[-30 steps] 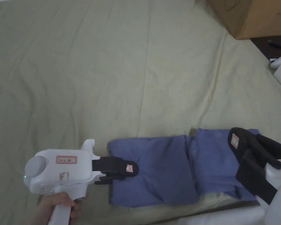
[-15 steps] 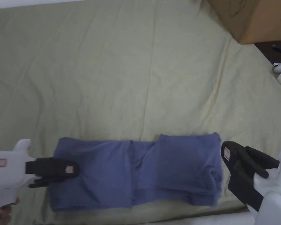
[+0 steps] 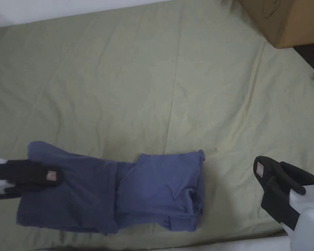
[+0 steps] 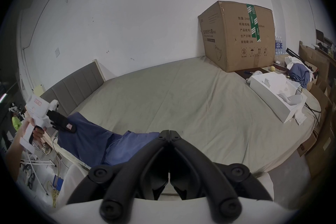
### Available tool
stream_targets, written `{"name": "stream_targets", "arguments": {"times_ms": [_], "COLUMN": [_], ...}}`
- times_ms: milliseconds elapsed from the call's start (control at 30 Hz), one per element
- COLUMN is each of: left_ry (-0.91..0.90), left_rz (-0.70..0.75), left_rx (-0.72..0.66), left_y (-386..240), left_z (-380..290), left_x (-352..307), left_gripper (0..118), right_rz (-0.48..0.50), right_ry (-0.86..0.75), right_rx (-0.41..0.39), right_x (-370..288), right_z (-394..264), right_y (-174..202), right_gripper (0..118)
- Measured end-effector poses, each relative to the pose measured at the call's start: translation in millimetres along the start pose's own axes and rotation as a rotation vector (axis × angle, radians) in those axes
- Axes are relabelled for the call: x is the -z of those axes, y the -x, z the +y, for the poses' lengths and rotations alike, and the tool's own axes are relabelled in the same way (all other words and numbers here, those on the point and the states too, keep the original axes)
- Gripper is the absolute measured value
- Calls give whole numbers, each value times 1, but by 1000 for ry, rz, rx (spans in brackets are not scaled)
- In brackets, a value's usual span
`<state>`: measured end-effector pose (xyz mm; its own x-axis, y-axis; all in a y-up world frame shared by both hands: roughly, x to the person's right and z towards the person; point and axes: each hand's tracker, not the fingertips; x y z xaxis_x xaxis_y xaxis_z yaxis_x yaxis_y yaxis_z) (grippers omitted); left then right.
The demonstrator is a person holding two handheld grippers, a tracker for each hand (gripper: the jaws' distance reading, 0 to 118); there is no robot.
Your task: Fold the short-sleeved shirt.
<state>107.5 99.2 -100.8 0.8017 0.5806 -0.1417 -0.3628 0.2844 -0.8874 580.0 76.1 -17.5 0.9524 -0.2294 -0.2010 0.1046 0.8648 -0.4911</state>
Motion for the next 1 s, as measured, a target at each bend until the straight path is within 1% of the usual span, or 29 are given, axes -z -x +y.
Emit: {"name": "stream_targets", "arguments": {"times_ms": [67,100,167,200,233,300,333,367,467,533,567,600,633,700,733,833,933,967,1000], "left_ry": [-7,12,49,81,100,181,208,249,318,327,322,323,331,358,337,235,147,132,104], "left_rz": [28,47,72,75,66,106,125,141,163,187,190,153,85,3,-4,-43,16,38,65], "left_rx": [87,160,207,262,268,321,330,374,373,367,403,402,389,349,354,373,373,343,307], "left_y": [-46,-65,-103,-119,-127,-152,-161,-167,-178,-181,-184,-185,-189,-193,-195,-198,-183,-175,-167], "left_z": [-2,-1,-2,-1,-1,-4,-8,-10,-16,-19,-19,-20,-23,-23,-22,-19,-12,-11,-11], "left_x": [11,21,47,62,80,119,137,156,202,216,218,214,209,196,187,152,132,130,129], "left_gripper": [9,9,9,9,9,9,9,9,9,10,13,29,52,106,111,111,109,100,67], "right_rz": [0,5,-1,-5,-12,-22,-26,-32,-50,-63,-67,-76,-82,-83,-73,-42,-19,-15,-7], "right_ry": [-4,-6,-15,-18,-23,-24,-24,-26,-31,-28,-26,-25,-23,-20,-21,-14,2,9,11], "right_rx": [17,23,27,28,31,47,56,64,82,93,93,92,93,108,123,154,136,125,115], "right_x": [-2,-4,-9,-11,-13,-17,-20,-22,-29,-32,-33,-34,-34,-32,-31,-26,-21,-20,-19], "right_z": [0,0,0,0,0,-1,-1,-1,-3,-4,-4,-4,-5,-7,-8,-10,-12,-12,-13], "right_y": [-5,-9,-14,-17,-21,-30,-35,-40,-55,-62,-65,-68,-71,-76,-78,-78,-73,-70,-69], "right_gripper": [0,0,0,0,0,0,0,0,0,0,0,0,0,0,0,0,0,0,0]}}
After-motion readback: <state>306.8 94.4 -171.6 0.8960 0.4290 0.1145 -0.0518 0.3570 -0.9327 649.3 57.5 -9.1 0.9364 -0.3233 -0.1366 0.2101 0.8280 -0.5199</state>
